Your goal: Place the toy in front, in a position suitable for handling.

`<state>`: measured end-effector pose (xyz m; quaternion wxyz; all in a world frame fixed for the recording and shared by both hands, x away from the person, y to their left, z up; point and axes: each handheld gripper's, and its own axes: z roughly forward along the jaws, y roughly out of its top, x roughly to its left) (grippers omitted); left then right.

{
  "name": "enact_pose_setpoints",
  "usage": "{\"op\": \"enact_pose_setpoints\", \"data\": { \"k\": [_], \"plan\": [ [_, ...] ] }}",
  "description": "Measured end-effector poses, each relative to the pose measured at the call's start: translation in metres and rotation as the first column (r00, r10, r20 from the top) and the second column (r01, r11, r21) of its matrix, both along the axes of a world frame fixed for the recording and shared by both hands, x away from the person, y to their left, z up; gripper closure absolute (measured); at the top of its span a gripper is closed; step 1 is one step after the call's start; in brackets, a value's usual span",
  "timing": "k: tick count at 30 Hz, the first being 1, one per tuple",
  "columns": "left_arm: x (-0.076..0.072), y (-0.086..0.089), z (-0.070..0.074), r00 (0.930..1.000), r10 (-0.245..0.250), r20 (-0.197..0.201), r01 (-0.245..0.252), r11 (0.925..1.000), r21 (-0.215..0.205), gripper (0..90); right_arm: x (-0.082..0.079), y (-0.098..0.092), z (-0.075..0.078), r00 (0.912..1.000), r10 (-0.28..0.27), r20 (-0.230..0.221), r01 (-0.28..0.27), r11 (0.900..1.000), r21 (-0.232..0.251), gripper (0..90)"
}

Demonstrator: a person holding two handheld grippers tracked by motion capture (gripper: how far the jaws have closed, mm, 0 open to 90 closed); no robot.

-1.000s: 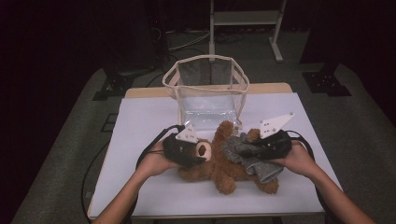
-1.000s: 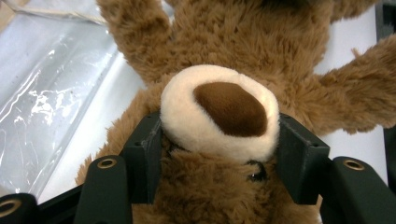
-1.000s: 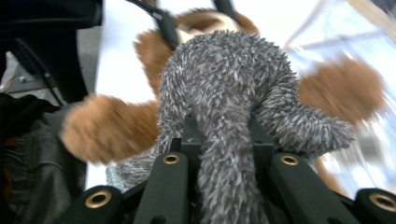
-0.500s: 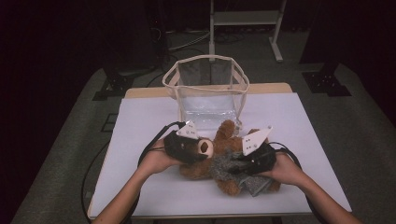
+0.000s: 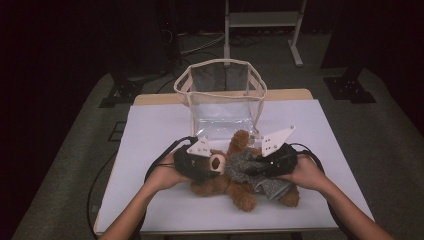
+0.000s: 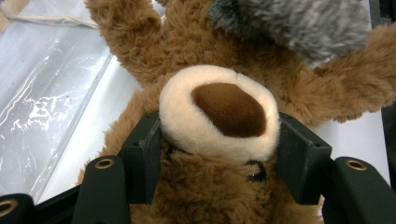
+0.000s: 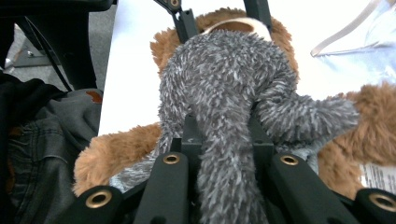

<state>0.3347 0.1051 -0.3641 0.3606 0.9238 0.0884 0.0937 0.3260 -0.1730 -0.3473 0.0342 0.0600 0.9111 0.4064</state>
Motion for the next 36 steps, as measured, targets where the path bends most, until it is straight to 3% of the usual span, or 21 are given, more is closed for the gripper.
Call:
{"op": "enact_pose_setpoints", "data": {
  "k": [3, 6, 8, 11, 14, 17, 20, 22, 31, 36],
  "plan": [
    [-0.001, 0.002, -0.002, 1.0000, -0.008, 0.003, 0.008, 1.0000, -0.006, 38.7, 0.001, -0.012, 0.001, 0.9996, -0.028, 0.007, 0.028, 1.000, 0.009, 74.4],
    [-0.004, 0.003, -0.002, 0.9999, -0.010, 0.005, 0.010, 0.9999, -0.006, 38.1, 0.006, -0.035, 0.005, 0.9948, -0.100, 0.017, 0.100, 0.995, 0.018, 74.3],
    [-0.005, 0.003, -0.002, 0.9999, -0.009, 0.006, 0.009, 0.9999, -0.007, 37.2, 0.013, -0.049, 0.003, 0.9895, -0.145, -0.002, 0.145, 0.989, 0.034, 74.3],
    [-0.005, 0.000, 0.001, 0.9999, -0.009, 0.009, 0.009, 0.9999, 0.005, 33.3, 0.018, -0.057, -0.004, 0.9850, -0.170, -0.032, 0.171, 0.984, 0.043, 74.3],
    [-0.005, -0.004, 0.005, 0.9997, -0.023, 0.008, 0.023, 0.9997, 0.003, 27.0, 0.016, -0.055, -0.013, 0.9860, -0.160, -0.047, 0.163, 0.985, 0.054, 74.3],
    [-0.004, -0.011, 0.009, 0.9990, -0.044, 0.003, 0.044, 0.9990, 0.012, 26.4, 0.011, -0.053, -0.015, 0.9879, -0.147, -0.049, 0.150, 0.986, 0.069, 74.3],
    [-0.003, -0.014, 0.006, 0.9974, -0.062, -0.037, 0.063, 0.9977, 0.026, 34.2, 0.007, -0.053, -0.015, 0.9893, -0.139, -0.045, 0.141, 0.988, 0.066, 74.3],
    [-0.004, -0.015, 0.004, 0.9974, -0.061, -0.039, 0.062, 0.9976, 0.030, 37.1, 0.006, -0.053, -0.012, 0.9899, -0.138, -0.034, 0.140, 0.988, 0.063, 74.3],
    [-0.013, -0.010, -0.001, 0.9961, -0.084, -0.027, 0.084, 0.9960, 0.030, 40.8, 0.024, -0.036, -0.005, 0.9918, -0.128, -0.005, 0.128, 0.991, 0.048, 74.3],
    [-0.013, -0.008, -0.002, 0.9955, -0.092, -0.024, 0.092, 0.9955, 0.021, 41.1, 0.027, -0.052, -0.012, 0.9858, -0.166, -0.023, 0.167, 0.985, 0.049, 74.3]
  ]
}}
